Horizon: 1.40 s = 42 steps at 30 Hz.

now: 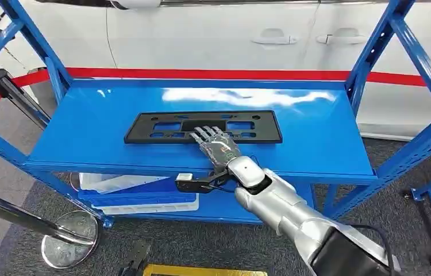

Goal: Take the parts from the cabinet and place them on the table.

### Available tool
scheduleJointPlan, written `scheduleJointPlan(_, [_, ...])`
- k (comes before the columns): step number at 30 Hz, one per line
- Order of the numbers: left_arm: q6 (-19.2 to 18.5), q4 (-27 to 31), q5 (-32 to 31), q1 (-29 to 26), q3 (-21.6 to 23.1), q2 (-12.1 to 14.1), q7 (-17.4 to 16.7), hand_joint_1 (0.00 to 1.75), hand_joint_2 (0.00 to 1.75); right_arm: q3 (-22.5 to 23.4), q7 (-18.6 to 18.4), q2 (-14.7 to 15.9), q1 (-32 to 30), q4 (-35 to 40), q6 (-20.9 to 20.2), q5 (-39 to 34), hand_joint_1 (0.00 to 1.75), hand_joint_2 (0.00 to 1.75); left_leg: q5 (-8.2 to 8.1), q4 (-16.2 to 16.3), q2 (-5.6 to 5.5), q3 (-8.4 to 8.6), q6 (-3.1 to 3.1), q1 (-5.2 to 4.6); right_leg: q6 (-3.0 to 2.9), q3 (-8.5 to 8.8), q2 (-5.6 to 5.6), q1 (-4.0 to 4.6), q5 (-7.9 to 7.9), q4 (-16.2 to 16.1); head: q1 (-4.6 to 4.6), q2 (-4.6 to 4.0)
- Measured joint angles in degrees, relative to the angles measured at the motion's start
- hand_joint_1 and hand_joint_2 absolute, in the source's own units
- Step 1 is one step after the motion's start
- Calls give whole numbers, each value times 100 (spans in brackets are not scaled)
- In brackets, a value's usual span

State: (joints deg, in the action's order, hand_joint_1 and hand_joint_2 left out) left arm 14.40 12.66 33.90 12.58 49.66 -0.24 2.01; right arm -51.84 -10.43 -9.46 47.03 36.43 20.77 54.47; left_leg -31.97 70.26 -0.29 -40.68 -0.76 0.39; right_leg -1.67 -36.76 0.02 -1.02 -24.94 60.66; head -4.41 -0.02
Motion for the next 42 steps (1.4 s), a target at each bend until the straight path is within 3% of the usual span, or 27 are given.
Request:
scheduleJointPlan(1, [0,0,-6,-13,0,2,-2,0,0,0,-39,-20,-1,-31,46,17,0,175,-134,376,0,-181,-15,6,-2,-4,-7,3,1,0,-4,0])
scheduleJointPlan(2, [0,0,-9,-35,0,2,-2,0,0,0,-57,-20,-2,-66,79,26,0,175,-139,567,0,-277,-19,12,-2,-4,-8,4,1,1,-4,0])
scheduleJointPlan(3, [0,0,-11,-53,0,2,-2,0,0,0,-59,-20,-2,-114,122,24,0,175,-23,475,0,-237,-18,17,-1,-3,-7,2,1,2,-7,0])
scheduleJointPlan(4, [2,0,-13,-60,0,2,-2,0,0,0,-52,-22,-2,-157,190,-15,0,175,188,143,0,-71,-8,19,1,0,-7,0,3,3,-7,0])
scheduleJointPlan(6, [2,0,-26,-53,0,7,-2,0,0,2,-30,-22,7,-197,282,-83,0,175,631,-877,0,482,31,19,21,13,-6,-6,15,3,-4,0])
scheduleJointPlan(7, [2,0,-33,-42,0,7,-2,0,0,9,-17,-24,15,-216,319,-123,0,175,527,-1126,-2,587,40,12,48,7,-5,7,27,1,-4,2])
scheduleJointPlan(11, [2,0,-70,-73,2,7,0,0,0,81,96,-20,20,-310,485,-282,0,175,598,-1151,8,583,153,-46,198,6,29,8,99,-81,2,0])
scheduleJointPlan(12, [2,0,-85,-73,0,0,0,0,0,105,109,-20,24,-325,535,-310,0,175,662,-1237,33,618,213,12,235,-14,32,41,88,-61,9,0])
scheduleJointPlan(13, [2,0,-90,-69,2,-2,0,0,0,140,120,-17,36,-339,599,-324,0,175,686,-1262,62,625,245,1,250,-69,20,29,-24,55,13,0])
scheduleJointPlan(16, [2,0,-103,-76,2,0,-2,0,0,212,153,-17,65,-385,751,-356,0,175,694,-1260,68,602,302,-16,260,-586,18,33,-679,1280,37,0])
scheduleJointPlan(17, [0,0,-116,-91,2,-2,-4,0,0,232,149,-17,55,-411,826,-348,0,175,693,-1252,67,597,304,-21,260,-719,18,33,-754,1585,35,0])
scheduleJointPlan(18, [-18,0,-155,-107,4,-7,-11,0,0,251,138,-15,48,-435,945,-304,0,175,692,-1238,65,595,305,-23,257,-719,18,33,-687,1595,35,0])
scheduleJointPlan(19, [-39,0,-177,-123,4,-11,-11,0,0,264,138,-17,49,-457,1077,-265,0,175,687,-1224,60,594,303,-23,245,-601,18,33,-525,1372,37,0])
scheduleJointPlan(21, [-66,0,-276,-129,9,-35,-20,0,0,313,142,-20,75,-474,1287,-205,0,175,647,-1166,54,596,274,-23,210,-106,16,32,-51,416,37,2])
scheduleJointPlan(22, [-94,0,-328,-128,15,-46,-17,0,0,332,153,-22,97,-483,1327,-199,0,175,619,-1133,53,576,244,-22,180,64,16,39,-68,59,33,0])
scheduleJointPlan(23, [-105,0,-365,-112,39,-50,-17,0,0,339,153,-46,129,-489,1331,-188,0,175,606,-1074,53,529,219,-67,172,98,20,61,-72,-16,35,0])
scheduleJointPlan(26, [-140,0,-409,-115,109,-81,-20,0,0,396,149,-68,175,-535,1318,-175,0,175,641,-1121,57,524,149,-49,99,61,43,84,-50,-1,26,2])
scheduleJointPlan(28, [-153,0,-424,-110,116,-85,-24,0,0,431,147,-87,243,-568,1316,-168,0,175,541,-1030,53,484,95,-36,42,103,36,30,-17,-68,24,0])
scheduleJointPlan(29, [-155,0,-435,-103,122,-87,-24,0,0,444,147,-98,286,-579,1316,-166,0,175,366,-771,54,375,52,-34,17,107,31,21,-13,-72,-11,0])
scheduleJointPlan(31, [-166,0,-444,-101,133,-94,-24,0,0,459,147,-107,315,-601,1309,-157,0,175,-35,165,54,-66,-6,1,6,104,31,27,-15,-71,-11,0])
scheduleJointPlan(32, [-166,0,-444,-106,146,-101,-26,0,0,466,147,-107,311,-618,1307,-155,0,175,-118,505,54,-246,-21,6,0,102,31,31,-19,-70,-6,0])
scheduleJointPlan(33, [-170,0,-446,-113,160,-103,-26,0,0,474,147,-107,310,-643,1302,-149,0,175,-73,606,54,-317,-22,9,0,103,34,33,-20,-67,-9,0])
scheduleJointPlan(34, [-173,0,-452,-114,173,-103,-26,0,0,481,131,-109,313,-660,1298,-131,0,175,110,404,54,-244,-14,9,-1,108,42,33,-22,-64,-9,0])
scheduleJointPlan(37, [-179,0,-466,-98,203,-103,-24,0,0,483,20,-116,347,-691,1281,-11,0,175,797,-989,50,403,79,1,17,148,69,39,-40,-66,-7,0])
scheduleJointPlan(38, [-179,0,-465,-83,206,-101,-24,0,0,483,-43,-116,373,-706,1274,57,0,175,684,-1107,40,521,106,-35,38,134,70,60,-38,-78,-2,0])
scheduleJointPlan(41, [-177,0,-468,-74,232,-101,-26,0,0,487,-116,-103,394,-767,1248,144,0,175,708,-1177,27,487,153,-76,129,118,74,29,-10,-115,-2,0])
scheduleJointPlan(42, [-177,0,-468,-73,245,-98,-26,0,0,492,-120,-98,401,-787,1248,149,0,175,730,-1229,26,508,196,-71,171,133,75,36,-9,-127,-9,0])
